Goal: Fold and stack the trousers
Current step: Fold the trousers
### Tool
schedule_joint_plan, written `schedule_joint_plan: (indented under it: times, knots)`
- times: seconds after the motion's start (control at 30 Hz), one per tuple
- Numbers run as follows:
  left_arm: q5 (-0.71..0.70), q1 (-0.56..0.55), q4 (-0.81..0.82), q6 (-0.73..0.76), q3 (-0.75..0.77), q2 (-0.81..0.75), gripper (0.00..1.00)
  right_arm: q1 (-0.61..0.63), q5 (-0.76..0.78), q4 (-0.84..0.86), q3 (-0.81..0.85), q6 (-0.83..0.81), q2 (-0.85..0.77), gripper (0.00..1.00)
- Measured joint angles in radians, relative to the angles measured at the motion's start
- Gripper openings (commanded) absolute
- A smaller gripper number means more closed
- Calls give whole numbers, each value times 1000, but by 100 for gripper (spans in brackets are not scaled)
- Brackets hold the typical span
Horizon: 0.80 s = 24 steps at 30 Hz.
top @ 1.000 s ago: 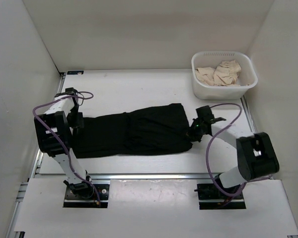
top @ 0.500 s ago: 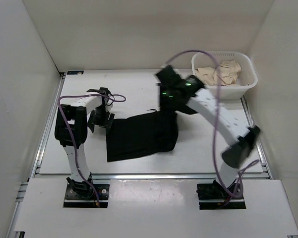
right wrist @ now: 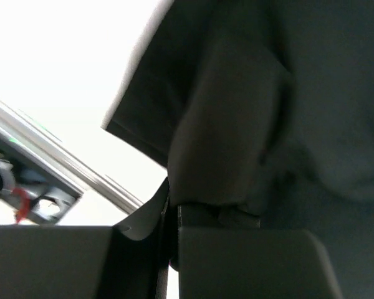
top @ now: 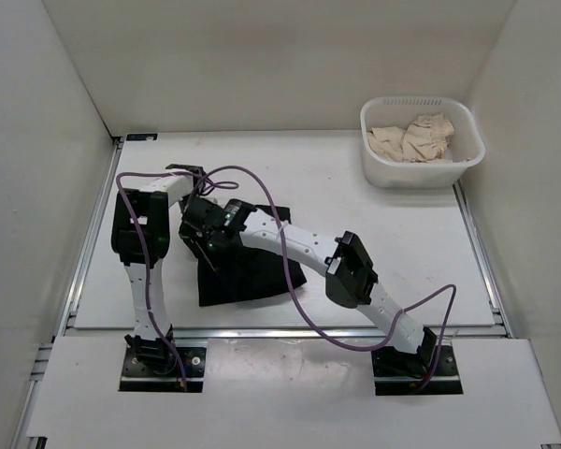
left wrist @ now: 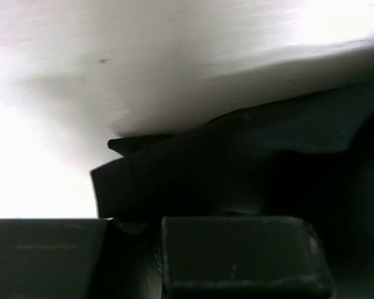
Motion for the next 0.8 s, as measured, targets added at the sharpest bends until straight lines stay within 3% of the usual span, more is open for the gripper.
schedule_joint_plan:
  times: [0.27,0.33,0.37,0.4,0.47,0.5,0.6,0.8]
  knots:
    - [68,6,-30,-2,39,31,14,-27,-79,109,64,-40,21,0]
    - [76,8,-29,-3,39,31,15,-27,-87,120,64,-42,23,29]
    - [76,9,-29,-3,39,31,27,-27,-93,126,64,-49,26,44]
    - [77,11,-29,-3,39,31,34,-27,-105,135,64,-53,29,73]
    - [79,18,-31,-7,40,31,43,-27,-130,155,64,-60,35,99]
    - [73,29,-33,-10,42,30,55,-27,-144,162,64,-72,37,99]
    - [35,61,-24,-11,53,23,67,-18,-176,195,64,-130,39,99]
    - [-132,161,59,-9,89,-26,69,19,-131,262,-28,-156,-45,99]
